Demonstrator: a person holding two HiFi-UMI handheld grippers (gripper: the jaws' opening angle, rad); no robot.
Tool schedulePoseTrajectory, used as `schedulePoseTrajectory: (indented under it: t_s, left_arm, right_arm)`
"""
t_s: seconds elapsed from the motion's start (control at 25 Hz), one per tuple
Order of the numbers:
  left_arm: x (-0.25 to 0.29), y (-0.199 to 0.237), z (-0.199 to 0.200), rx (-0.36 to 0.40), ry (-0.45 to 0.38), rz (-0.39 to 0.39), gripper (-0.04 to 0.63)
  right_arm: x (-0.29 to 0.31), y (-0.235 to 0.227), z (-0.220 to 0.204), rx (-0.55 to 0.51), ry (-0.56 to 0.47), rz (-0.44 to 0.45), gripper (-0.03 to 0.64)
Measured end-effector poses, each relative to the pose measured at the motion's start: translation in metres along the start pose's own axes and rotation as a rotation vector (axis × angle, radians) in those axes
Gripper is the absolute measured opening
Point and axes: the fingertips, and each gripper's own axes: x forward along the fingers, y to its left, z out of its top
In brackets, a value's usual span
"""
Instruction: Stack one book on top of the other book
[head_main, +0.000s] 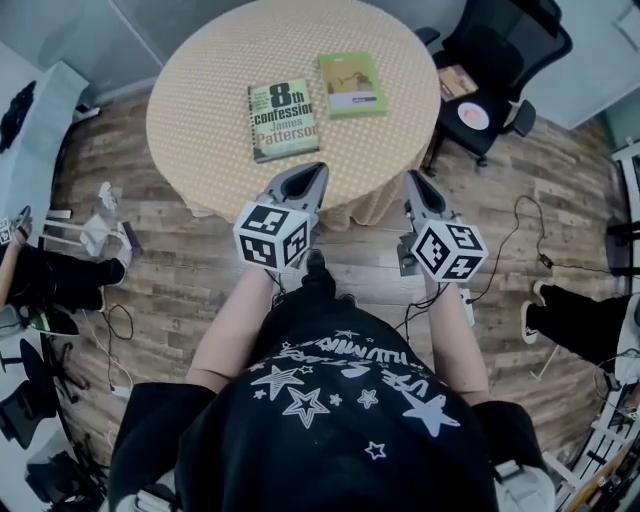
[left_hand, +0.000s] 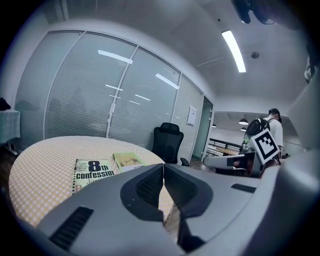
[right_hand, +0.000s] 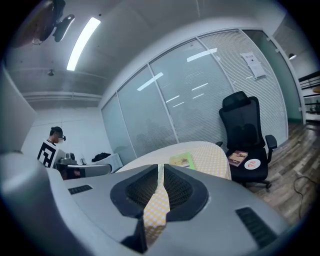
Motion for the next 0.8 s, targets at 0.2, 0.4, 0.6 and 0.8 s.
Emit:
schedulePoseTrajectory:
  t_s: [0.2, 0.4, 0.6, 0.8]
  left_arm:
    - [0.024, 0.022, 0.010, 0.003, 0.012, -0.026, 0.011]
    - [0.050, 0.056, 0.023, -0.009, 0.004, -0.032, 0.011]
    - [0.072, 0.082, 0.036, -0.016, 0.007, -0.053, 0.011]
    - [0.085, 0.097, 0.033, -0.021, 0.028, -0.089, 0.011]
  right_arm:
    - [0.029, -0.009, 0.011, 0.004, 0.004, -0.028, 0.049]
    - [0.065, -0.016, 0.025, -0.011, 0.000, -0.048, 0.049]
    - [0.092, -0.026, 0.042, -0.011, -0.020, -0.094, 0.049]
    - [0.108, -0.031, 0.045, -0.003, -0.027, -0.148, 0.049]
